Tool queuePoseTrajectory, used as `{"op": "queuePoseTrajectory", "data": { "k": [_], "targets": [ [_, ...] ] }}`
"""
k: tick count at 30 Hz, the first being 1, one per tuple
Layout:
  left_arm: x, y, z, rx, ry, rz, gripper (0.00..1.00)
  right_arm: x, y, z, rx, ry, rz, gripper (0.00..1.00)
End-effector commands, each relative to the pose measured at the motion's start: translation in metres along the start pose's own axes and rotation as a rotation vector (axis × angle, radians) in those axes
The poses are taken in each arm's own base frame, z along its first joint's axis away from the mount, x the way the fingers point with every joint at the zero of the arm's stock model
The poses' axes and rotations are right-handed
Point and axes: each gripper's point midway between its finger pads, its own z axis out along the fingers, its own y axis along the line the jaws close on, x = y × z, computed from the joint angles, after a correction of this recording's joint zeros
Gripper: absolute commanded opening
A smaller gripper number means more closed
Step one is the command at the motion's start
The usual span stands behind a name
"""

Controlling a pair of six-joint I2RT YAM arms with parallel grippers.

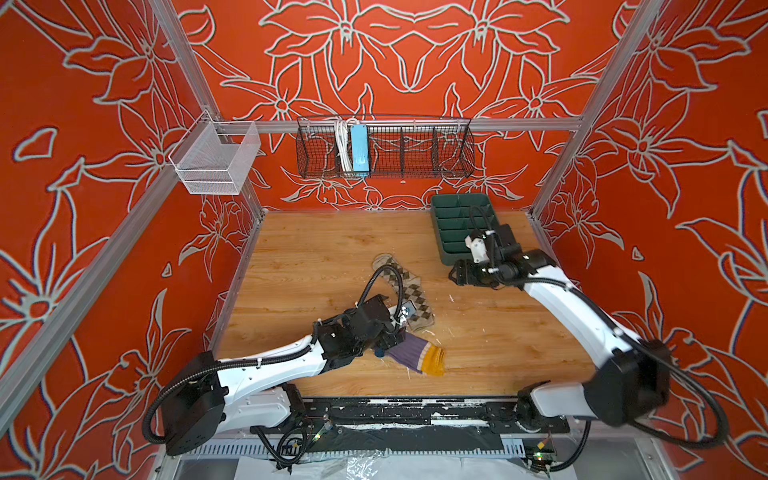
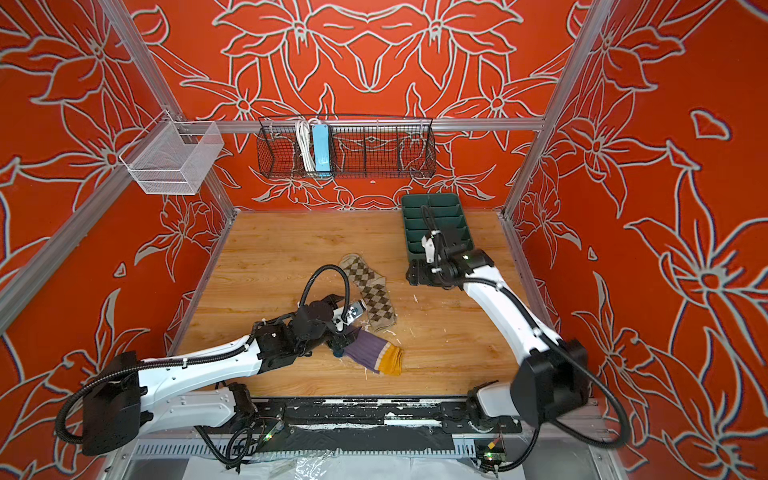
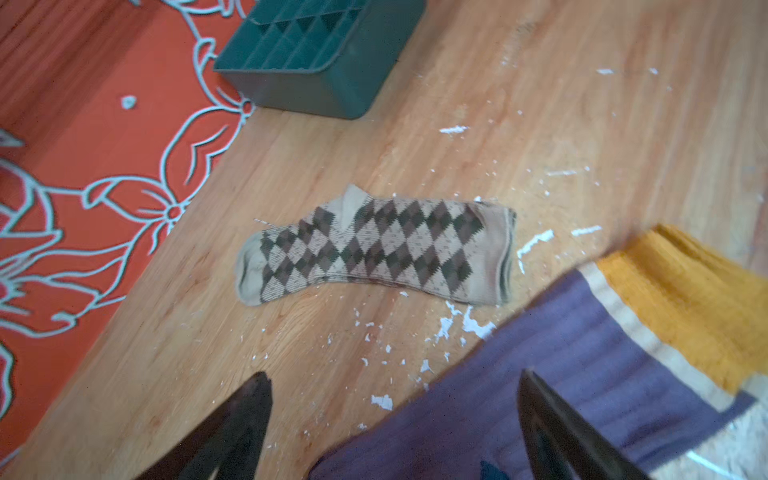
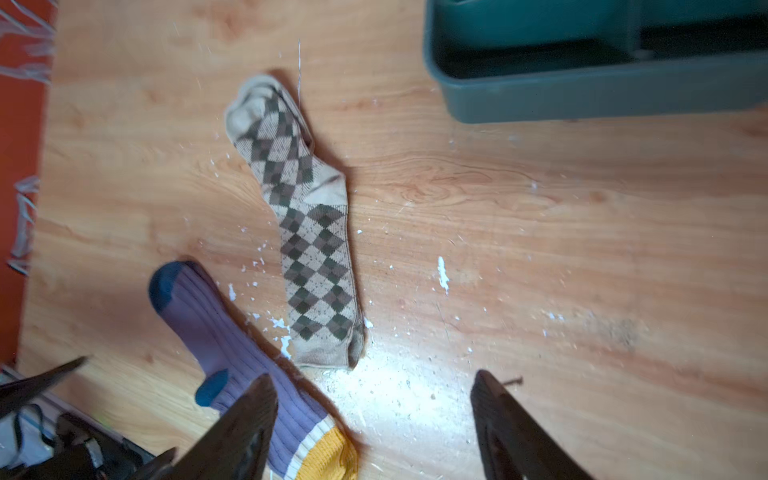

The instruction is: Roll the socks

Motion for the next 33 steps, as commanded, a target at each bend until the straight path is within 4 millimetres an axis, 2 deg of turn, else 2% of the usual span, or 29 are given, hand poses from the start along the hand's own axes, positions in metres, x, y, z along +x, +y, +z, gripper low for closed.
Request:
{"op": "queuePoseTrajectory", "data": {
  "k": [1, 4, 5, 8, 12, 17, 20, 24, 27, 33],
  "targets": [
    [-0.022, 0.034, -0.022, -0.134, -0.075, -0.231, 0.92, -0.021, 0.041, 0.026, -0.042, 0.066, -0.19, 0.77],
    [-0.015, 0.039, -0.037, -0.138, -0.051, -0.355, 0.92, -0.043, 0.068, 0.061, -0.006, 0.121, -0.313, 0.78],
    [-0.016, 0.043, -0.049, -0.138, -0.07, -0.395, 0.92, -0.05, 0.074, 0.075, 0.014, 0.137, -0.343, 0.78],
    [-0.009, 0.047, -0.066, -0.14, -0.086, -0.473, 0.93, -0.058, 0.079, 0.12, 0.097, 0.183, -0.417, 0.82],
    [-0.003, 0.054, -0.086, -0.157, -0.154, -0.533, 0.96, -0.058, 0.083, 0.169, 0.163, 0.205, -0.484, 0.84],
    [0.001, 0.063, -0.099, -0.195, -0.189, -0.509, 0.99, -0.051, 0.082, 0.207, 0.203, 0.214, -0.51, 0.85],
    [0.002, 0.064, -0.1, -0.203, -0.182, -0.485, 1.0, -0.05, 0.07, 0.221, 0.263, 0.208, -0.483, 0.85],
    [-0.003, 0.06, -0.098, -0.177, -0.188, -0.457, 1.0, -0.054, 0.051, 0.229, 0.356, 0.188, -0.457, 0.85],
    [-0.01, 0.055, -0.097, -0.14, -0.193, -0.4, 1.0, -0.062, 0.04, 0.228, 0.386, 0.16, -0.415, 0.86],
    [-0.023, 0.039, -0.091, -0.052, -0.18, -0.232, 1.0, -0.078, 0.043, 0.215, 0.324, 0.123, -0.361, 0.87]
  ]
}}
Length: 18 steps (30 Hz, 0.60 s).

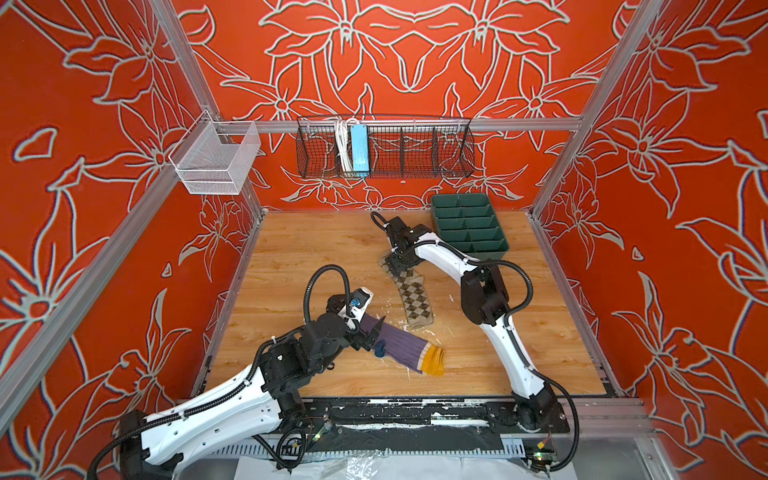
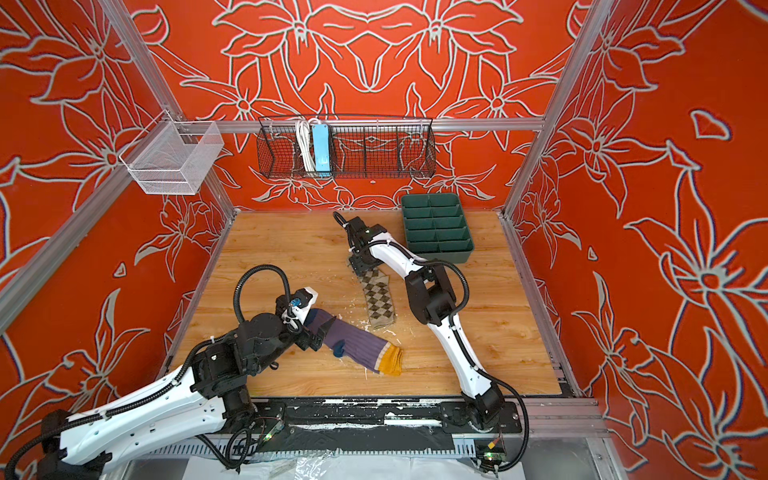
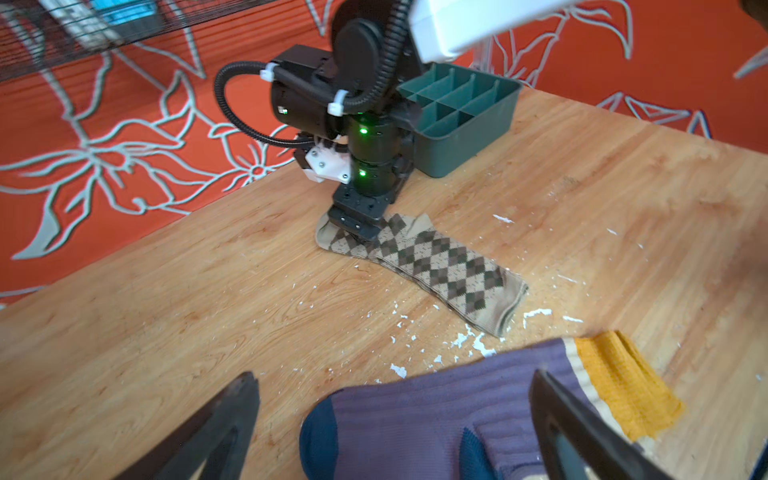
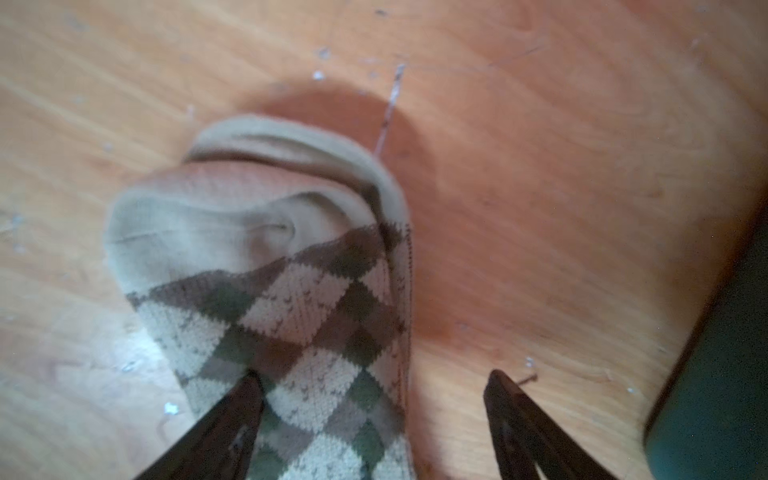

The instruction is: Roll the socks

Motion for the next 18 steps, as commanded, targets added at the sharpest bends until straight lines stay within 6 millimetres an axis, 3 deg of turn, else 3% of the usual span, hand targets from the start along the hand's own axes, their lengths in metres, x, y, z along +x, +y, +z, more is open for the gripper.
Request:
{"op": "queuePoseTrajectory", "data": {
  "k": [1, 5, 10, 14, 18],
  "targets": [
    [-0.014, -0.013, 0.001, 0.075, -0.012, 0.114, 1.0, -0.009, -0.011, -0.011, -0.01, -0.027, 0.054, 0.87],
    [-0.017, -0.027, 0.009, 0.133, 0.018, 0.201, 1.0, -0.025, -0.01, -0.053, -0.083, -0.09, 0.059, 0.87],
    [-0.026, -0.038, 0.015, 0.19, 0.015, 0.33, 1.0, -0.04, 0.001, -0.157, -0.251, -0.281, 0.008, 0.87],
    [-0.032, -0.037, 0.013, 0.181, -0.015, 0.416, 0.99, -0.006, 0.006, -0.223, -0.349, -0.39, -0.095, 0.86],
    [-0.031, -0.038, 0.005, 0.193, -0.083, 0.469, 0.99, 0.04, -0.004, -0.245, -0.308, -0.484, -0.193, 0.84]
  ]
}}
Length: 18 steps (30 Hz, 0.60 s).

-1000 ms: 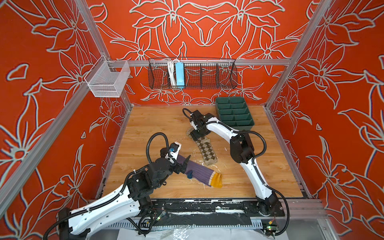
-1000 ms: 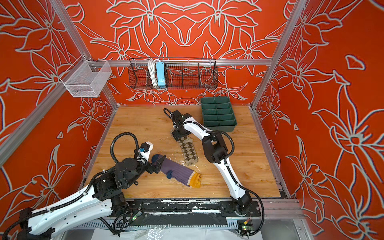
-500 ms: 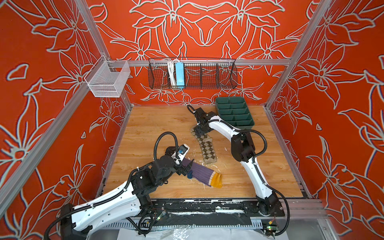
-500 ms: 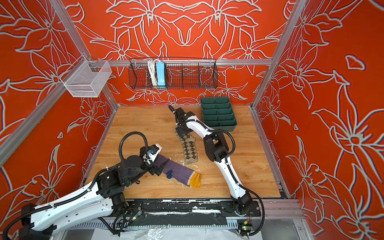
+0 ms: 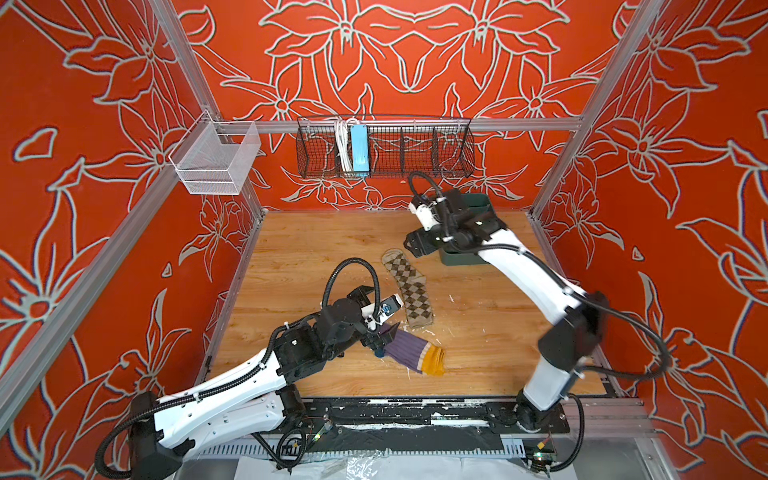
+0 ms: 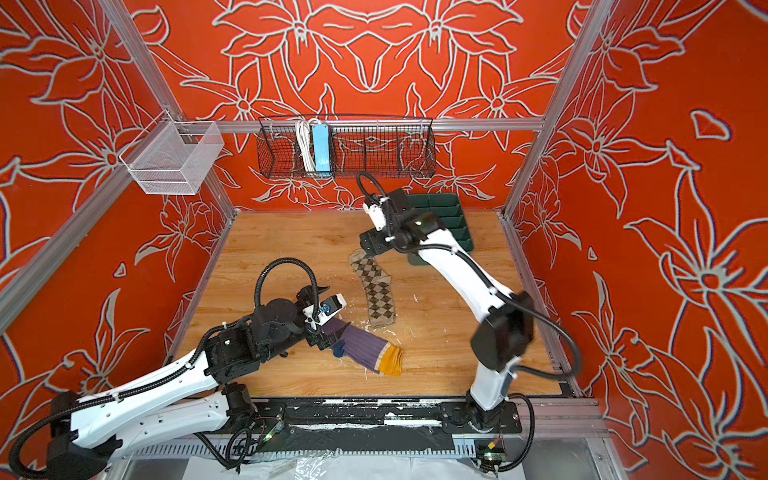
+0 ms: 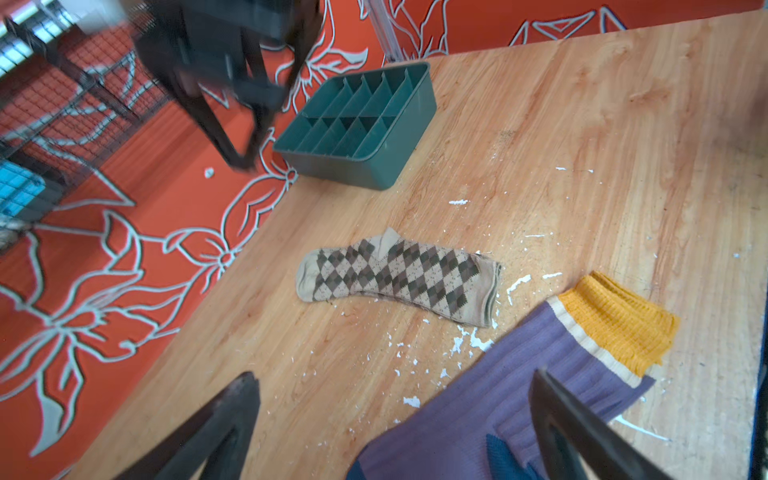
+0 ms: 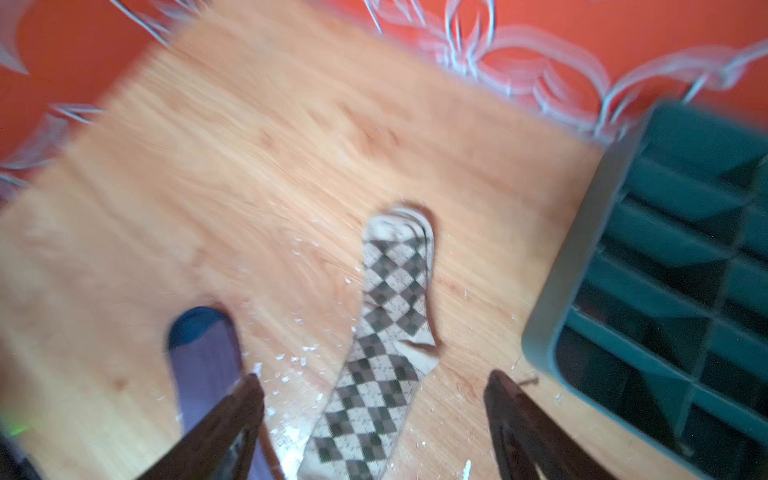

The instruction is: Roll the socks

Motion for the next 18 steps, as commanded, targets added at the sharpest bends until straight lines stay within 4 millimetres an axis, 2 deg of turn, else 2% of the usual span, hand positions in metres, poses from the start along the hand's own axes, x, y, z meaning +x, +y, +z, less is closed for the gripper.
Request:
{"op": "queuePoseTrajectory", "data": {
  "k": [1, 5, 9, 14, 16, 18],
  "targets": [
    [-0.005, -0.005, -0.008, 0.015, -0.077, 0.095, 0.99, 0.042, 0.01, -0.002, -0.041, 0.003, -0.145, 0.84],
    [0.002, -0.016, -0.014, 0.042, -0.129, 0.088, 0.99, 0.087, 0.021, -0.024, -0.068, -0.043, -0.359, 0.8],
    [0.011, -0.03, -0.016, 0.088, -0.16, 0.09, 0.98, 0.141, 0.029, -0.031, -0.098, -0.02, -0.632, 0.76],
    [0.018, -0.033, -0.015, 0.097, -0.139, 0.125, 0.97, 0.201, 0.016, -0.009, -0.05, 0.136, -0.873, 0.73],
    [0.019, -0.034, -0.015, 0.098, -0.139, 0.131, 0.97, 0.218, 0.012, 0.003, -0.038, 0.19, -0.945, 0.71],
    [0.02, -0.035, -0.014, 0.101, -0.137, 0.13, 0.96, 0.222, 0.013, 0.014, -0.028, 0.195, -0.995, 0.69]
  ]
}}
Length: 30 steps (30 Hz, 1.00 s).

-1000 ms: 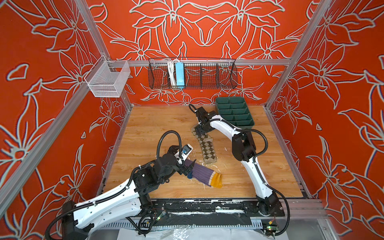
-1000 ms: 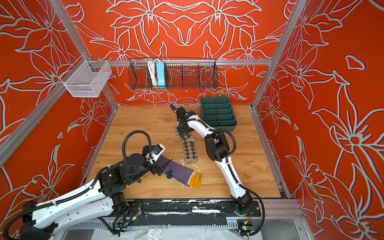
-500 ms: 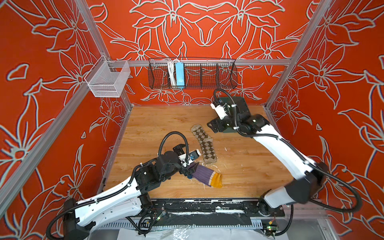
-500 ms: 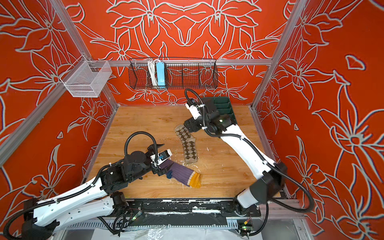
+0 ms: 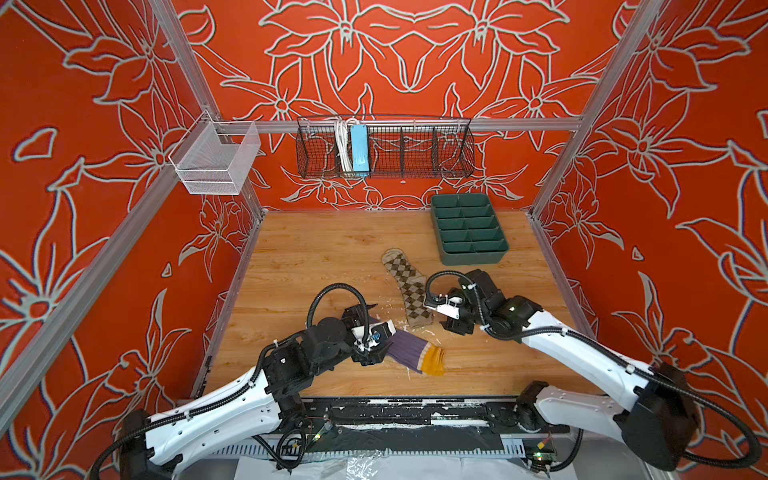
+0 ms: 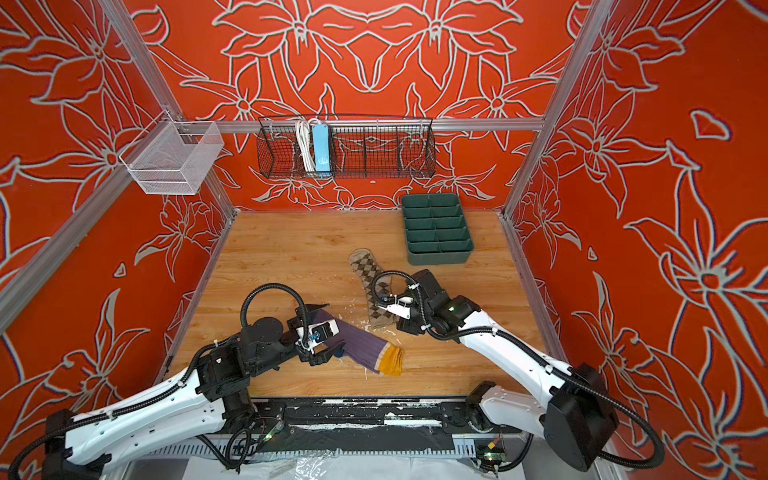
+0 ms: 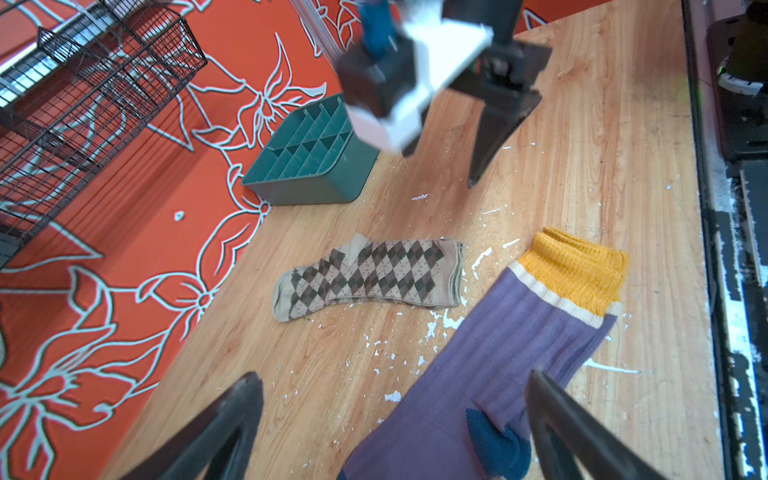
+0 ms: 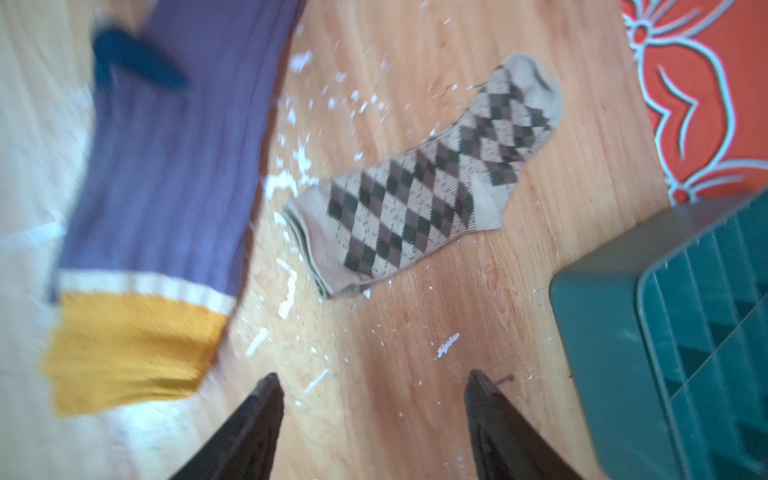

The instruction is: Roll the socks

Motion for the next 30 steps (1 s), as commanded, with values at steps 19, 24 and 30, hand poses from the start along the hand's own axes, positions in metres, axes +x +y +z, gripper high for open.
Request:
{"op": "queuePoseTrajectory", "data": {
  "k": [19, 24, 30],
  "targets": [
    [0.008, -0.009, 0.011, 0.018, 0.011, 0.034, 0.94, 0.011, 0.021, 0.101, -0.054, 0.124, -0.412, 0.41],
    [-0.001, -0.007, 0.01, 0.018, -0.018, 0.041, 0.92, 0.015, 0.027, 0.106, -0.113, 0.162, -0.37, 0.17],
    [0.001, -0.015, 0.012, 0.093, 0.023, 0.18, 0.91, 0.007, 0.051, 0.092, -0.349, 0.215, -0.194, 0.01]
  ]
}}
